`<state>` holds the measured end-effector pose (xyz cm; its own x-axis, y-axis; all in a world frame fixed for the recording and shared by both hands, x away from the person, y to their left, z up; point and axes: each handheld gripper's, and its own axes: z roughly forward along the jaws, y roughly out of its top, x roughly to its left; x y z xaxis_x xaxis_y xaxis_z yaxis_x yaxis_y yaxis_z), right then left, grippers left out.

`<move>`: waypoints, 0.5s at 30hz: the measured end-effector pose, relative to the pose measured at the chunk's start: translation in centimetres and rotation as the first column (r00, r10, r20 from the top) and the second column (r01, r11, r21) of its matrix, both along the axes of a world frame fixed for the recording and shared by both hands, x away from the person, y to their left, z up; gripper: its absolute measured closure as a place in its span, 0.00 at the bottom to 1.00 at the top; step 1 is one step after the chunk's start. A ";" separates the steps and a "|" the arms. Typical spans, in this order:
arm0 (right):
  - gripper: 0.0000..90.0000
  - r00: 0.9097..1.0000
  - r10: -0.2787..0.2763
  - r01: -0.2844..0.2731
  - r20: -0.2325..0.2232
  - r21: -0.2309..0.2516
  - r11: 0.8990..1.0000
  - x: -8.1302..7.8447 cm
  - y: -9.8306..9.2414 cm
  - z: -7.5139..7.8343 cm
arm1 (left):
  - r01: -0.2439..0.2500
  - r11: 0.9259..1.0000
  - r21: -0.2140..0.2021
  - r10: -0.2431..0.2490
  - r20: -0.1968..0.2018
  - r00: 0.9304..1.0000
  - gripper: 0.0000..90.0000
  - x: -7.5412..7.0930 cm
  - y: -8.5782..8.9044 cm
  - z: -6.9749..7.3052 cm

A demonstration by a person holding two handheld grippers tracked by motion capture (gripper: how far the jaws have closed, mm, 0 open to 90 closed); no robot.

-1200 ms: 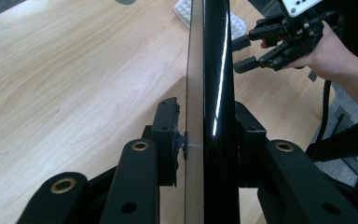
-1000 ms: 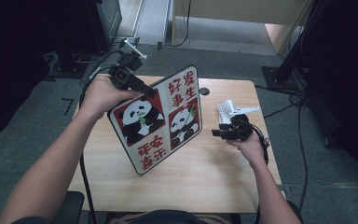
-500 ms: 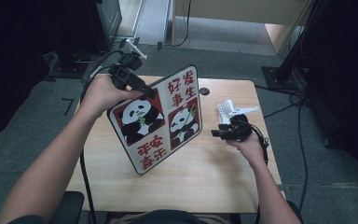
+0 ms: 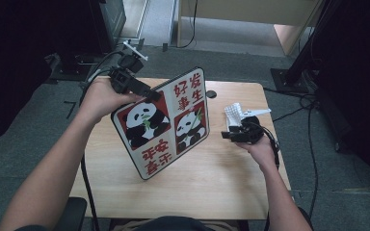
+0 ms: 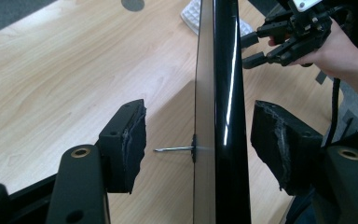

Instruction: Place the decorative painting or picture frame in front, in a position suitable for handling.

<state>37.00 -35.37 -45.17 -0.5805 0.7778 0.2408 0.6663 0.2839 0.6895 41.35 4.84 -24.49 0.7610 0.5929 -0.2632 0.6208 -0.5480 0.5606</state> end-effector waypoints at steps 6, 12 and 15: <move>0.54 0.999 -0.047 0.047 0.016 -0.017 0.999 0.5 -1.6 -0.1 | -0.001 0.999 -0.049 0.003 0.045 0.999 0.40 -1.0 1.4 0.0; 0.53 0.992 -0.111 0.112 0.054 -0.016 0.994 1.1 -3.0 0.8 | 0.027 0.996 -0.089 -0.020 0.073 0.997 0.38 -2.2 2.6 0.1; 0.53 0.989 -0.133 0.135 0.069 -0.029 0.990 1.6 -3.6 1.0 | 0.025 0.992 -0.121 -0.016 0.077 0.997 0.38 -2.5 3.2 -0.1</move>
<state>38.59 -38.96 -44.16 -0.4841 0.8568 0.1773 0.6529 0.2189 0.7251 38.90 8.05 -24.63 0.7930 0.5442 -0.2738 0.5636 -0.4848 0.6688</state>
